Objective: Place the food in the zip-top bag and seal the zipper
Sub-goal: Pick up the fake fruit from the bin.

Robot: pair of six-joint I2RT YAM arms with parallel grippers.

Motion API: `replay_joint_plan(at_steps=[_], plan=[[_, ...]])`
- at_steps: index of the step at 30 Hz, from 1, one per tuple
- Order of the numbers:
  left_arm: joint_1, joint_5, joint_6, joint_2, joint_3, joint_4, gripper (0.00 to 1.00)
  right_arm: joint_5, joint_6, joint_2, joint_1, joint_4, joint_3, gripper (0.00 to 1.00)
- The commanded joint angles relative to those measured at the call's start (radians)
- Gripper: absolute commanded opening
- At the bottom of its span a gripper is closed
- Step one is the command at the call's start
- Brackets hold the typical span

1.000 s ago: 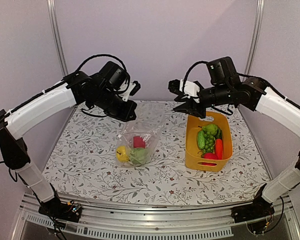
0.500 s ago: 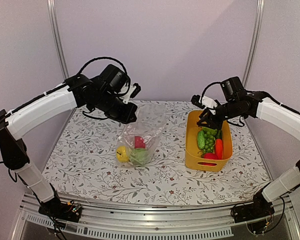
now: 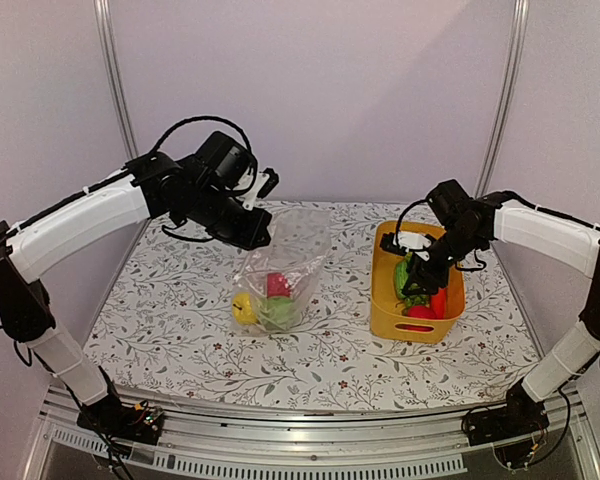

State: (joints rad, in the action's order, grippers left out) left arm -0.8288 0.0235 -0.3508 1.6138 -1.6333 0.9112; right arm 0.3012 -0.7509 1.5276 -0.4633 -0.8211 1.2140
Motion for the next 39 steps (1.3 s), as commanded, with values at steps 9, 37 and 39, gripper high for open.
replay_joint_plan(at_steps=[9, 37, 39], plan=[[0.012, 0.015, 0.002, -0.038, 0.041, -0.016, 0.0, -0.012, -0.045, 0.115, 0.028, -0.173, -0.011, 0.74], [0.013, 0.01, -0.003, -0.041, 0.07, -0.034, 0.0, -0.037, -0.018, 0.232, 0.058, -0.207, -0.011, 0.83], [0.012, 0.01, -0.003, -0.042, 0.07, -0.035, 0.0, -0.021, -0.014, 0.223, 0.057, -0.216, 0.026, 0.78]])
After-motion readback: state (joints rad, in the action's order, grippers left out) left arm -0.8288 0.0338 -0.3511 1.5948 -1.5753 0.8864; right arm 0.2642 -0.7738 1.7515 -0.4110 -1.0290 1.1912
